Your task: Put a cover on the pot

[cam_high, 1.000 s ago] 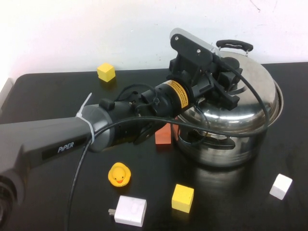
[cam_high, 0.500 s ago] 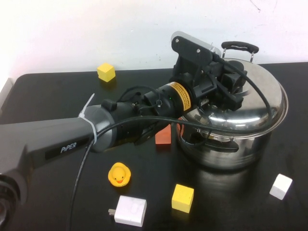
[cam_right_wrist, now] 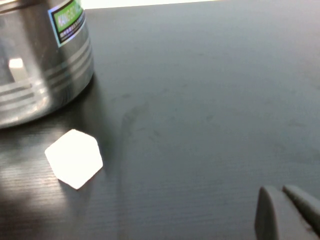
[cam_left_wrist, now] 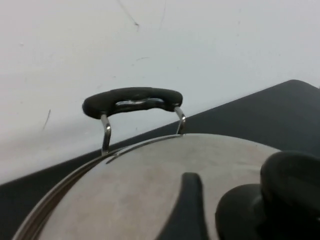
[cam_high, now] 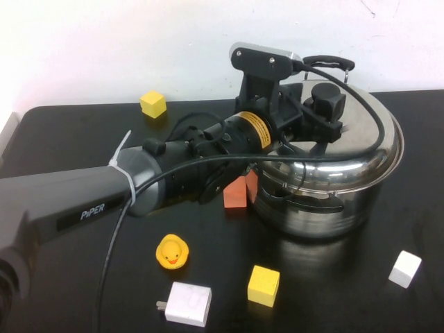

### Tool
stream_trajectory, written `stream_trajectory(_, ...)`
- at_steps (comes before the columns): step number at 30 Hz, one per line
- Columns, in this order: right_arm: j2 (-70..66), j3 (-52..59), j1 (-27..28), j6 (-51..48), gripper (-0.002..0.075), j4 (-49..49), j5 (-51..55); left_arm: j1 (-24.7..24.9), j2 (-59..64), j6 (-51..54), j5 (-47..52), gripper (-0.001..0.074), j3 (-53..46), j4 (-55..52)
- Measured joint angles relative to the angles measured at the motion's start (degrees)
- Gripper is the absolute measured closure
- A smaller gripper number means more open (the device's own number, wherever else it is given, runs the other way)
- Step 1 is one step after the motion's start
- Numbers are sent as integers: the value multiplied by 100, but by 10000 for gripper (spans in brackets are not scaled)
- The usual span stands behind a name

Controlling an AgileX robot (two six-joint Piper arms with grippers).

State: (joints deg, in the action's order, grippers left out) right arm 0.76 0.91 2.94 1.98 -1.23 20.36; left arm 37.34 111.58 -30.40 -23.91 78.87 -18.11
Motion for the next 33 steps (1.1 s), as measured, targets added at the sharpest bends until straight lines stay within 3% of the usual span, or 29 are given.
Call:
stream_trajectory(5, 0, 0, 0, 0, 728, -9, 0, -10, -151, 89, 307, 122, 0, 31)
stream_trajectory(15, 0, 0, 0, 0, 728, -9, 0, -10, -1454, 1311, 1164, 135, -62, 53)
stream_trajectory(19, 0, 0, 0, 0, 728, -9, 0, -10, -2146, 1751, 1780, 269, -62, 66)
stream_trajectory(23, 0, 0, 0, 0, 728, -9, 0, -10, -2907, 1804, 2890, 560, -62, 229)
stream_trajectory(25, 0, 0, 0, 0, 728, -9, 0, -10, -3326, 1794, 3497, 653, -62, 321)
stream_trajectory(27, 0, 0, 0, 0, 728, -9, 0, -10, -3722, 1678, 4142, 701, -62, 380)
stream_trajectory(33, 0, 0, 0, 0, 728, -9, 0, -10, -4583, 1535, 5615, 731, -62, 410)
